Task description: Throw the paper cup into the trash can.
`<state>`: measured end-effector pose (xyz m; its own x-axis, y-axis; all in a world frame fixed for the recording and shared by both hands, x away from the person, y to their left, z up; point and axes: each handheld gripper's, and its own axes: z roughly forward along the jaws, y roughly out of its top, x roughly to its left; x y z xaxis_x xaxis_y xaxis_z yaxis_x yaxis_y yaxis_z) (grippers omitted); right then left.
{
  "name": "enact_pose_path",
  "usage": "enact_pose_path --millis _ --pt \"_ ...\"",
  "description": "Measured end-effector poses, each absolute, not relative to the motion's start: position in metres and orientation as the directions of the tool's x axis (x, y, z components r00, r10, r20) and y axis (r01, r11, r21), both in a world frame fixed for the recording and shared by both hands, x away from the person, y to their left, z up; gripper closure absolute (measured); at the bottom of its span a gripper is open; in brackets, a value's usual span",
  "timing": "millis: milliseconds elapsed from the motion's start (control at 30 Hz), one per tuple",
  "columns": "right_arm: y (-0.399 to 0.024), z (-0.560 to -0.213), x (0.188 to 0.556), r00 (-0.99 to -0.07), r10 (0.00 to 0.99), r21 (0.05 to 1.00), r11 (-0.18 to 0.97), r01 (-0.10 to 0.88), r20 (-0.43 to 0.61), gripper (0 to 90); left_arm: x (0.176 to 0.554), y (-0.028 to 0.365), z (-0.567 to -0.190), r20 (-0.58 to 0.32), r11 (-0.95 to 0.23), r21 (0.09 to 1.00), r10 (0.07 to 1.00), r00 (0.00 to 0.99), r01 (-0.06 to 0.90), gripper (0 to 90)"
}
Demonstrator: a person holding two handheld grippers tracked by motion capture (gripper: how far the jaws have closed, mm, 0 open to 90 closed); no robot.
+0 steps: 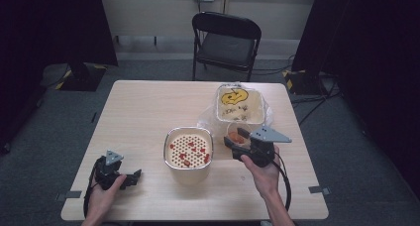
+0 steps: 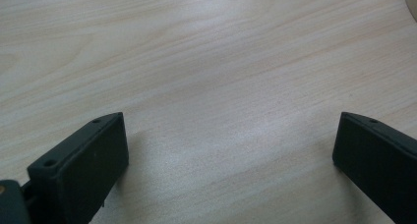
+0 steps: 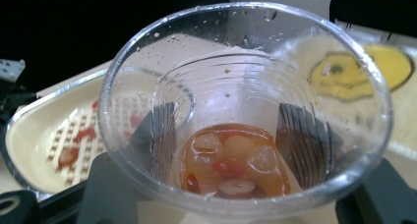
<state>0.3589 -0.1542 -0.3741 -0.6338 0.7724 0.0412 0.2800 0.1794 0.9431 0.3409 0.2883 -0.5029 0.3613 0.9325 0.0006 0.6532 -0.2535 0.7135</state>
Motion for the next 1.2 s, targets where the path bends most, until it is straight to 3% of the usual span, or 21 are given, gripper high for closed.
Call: enact_pose_path --millis 533,867,1200 --pt "-0.121 -0.346 0.385 -0.612 0.787 0.964 0.220 0.149 -0.085 41.5 0.341 0.288 -0.503 0.001 -0.254 0.713 0.932 0.362 0.653 0.0" --pt "-0.099 -0.340 0.394 -0.533 0.777 0.902 0.428 0.056 -0.336 42.1 0.341 0.288 -0.503 0.001 -0.254 0.713 0.932 0.362 0.653 0.0" --pt "-0.078 -0.338 0.390 -0.466 0.666 0.759 0.651 -0.019 -0.582 43.8 0.341 0.288 -0.503 0.001 -0.254 0.713 0.932 0.361 0.653 0.0"
